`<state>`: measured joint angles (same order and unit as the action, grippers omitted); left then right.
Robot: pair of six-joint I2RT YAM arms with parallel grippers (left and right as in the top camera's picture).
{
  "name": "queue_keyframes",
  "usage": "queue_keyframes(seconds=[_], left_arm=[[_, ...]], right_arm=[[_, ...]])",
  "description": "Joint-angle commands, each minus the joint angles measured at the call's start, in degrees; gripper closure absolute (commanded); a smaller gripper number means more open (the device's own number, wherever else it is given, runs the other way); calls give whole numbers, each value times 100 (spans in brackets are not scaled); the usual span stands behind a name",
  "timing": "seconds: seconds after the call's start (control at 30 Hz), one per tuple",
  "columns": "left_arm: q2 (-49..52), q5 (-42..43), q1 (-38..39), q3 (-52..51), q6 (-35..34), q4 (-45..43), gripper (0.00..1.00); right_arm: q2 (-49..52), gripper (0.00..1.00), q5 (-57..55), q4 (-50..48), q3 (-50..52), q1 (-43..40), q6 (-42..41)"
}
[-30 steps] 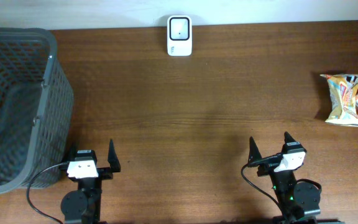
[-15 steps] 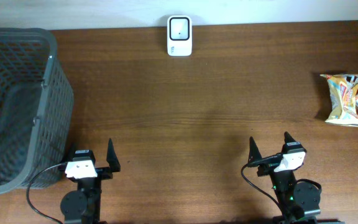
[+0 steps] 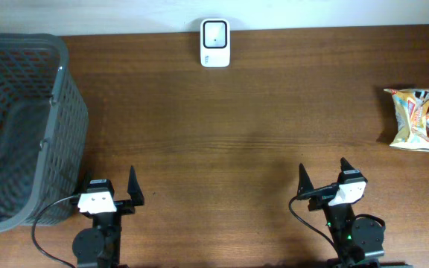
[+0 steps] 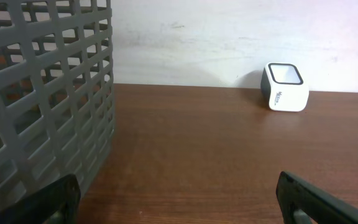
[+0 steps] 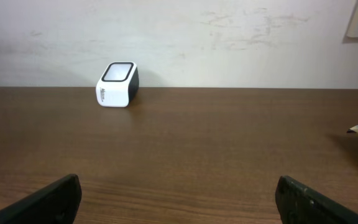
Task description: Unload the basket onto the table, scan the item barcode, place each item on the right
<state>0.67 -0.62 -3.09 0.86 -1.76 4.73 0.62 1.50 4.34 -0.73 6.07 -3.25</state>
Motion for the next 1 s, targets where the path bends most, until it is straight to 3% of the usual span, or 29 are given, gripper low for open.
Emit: queue_keyframes(seconds=[0.0,0.13,0.97], left_arm=[[-37,2,-35,-35,-79,7,1],[-37,2,-35,-35,-79,7,1],[-37,2,-35,-35,-79,7,1]], right_arm=[[-44,1,-101,26,42,0,-24],[-44,1,-328,42,42,-267,457],[-42,1,-219,37,42,-267,433]])
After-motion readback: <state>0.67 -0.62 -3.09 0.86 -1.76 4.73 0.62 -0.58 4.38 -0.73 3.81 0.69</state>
